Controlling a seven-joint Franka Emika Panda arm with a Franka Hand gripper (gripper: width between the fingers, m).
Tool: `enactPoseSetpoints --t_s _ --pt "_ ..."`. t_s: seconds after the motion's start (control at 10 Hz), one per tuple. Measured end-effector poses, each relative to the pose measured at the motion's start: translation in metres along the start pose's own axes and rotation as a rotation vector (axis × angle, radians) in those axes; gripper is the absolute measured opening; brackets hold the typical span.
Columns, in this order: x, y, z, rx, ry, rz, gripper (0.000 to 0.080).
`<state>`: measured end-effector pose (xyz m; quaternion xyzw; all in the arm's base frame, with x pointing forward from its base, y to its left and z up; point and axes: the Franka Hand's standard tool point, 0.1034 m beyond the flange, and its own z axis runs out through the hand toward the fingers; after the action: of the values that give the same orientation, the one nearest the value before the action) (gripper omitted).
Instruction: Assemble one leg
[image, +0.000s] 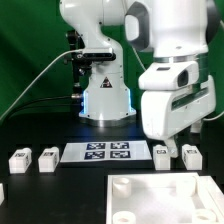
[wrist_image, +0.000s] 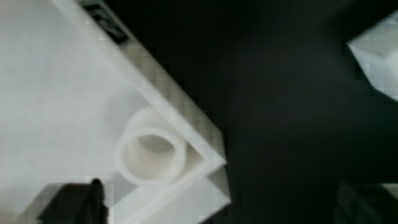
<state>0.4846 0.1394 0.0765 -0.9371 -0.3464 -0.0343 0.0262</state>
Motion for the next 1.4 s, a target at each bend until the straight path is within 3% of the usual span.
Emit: enactPoseSetpoints --t_s 0.4,0.6,1.0,1.1,1.4 --pt "0.001 -0.006 0.003 0.026 0.007 0.391 0.0648" --pt "-0.005 -0.025 0.011 0.041 0.001 0.597 0.0648" --pt "-0.006 -0.027 0.011 0.054 -0.043 0.621 0.0648" --pt "-0.012 -0.031 0.012 0.068 -0.113 0.627 0.0648" --pt "-0.013 -0.044 0.005 0.161 -0.465 0.651 0.0648"
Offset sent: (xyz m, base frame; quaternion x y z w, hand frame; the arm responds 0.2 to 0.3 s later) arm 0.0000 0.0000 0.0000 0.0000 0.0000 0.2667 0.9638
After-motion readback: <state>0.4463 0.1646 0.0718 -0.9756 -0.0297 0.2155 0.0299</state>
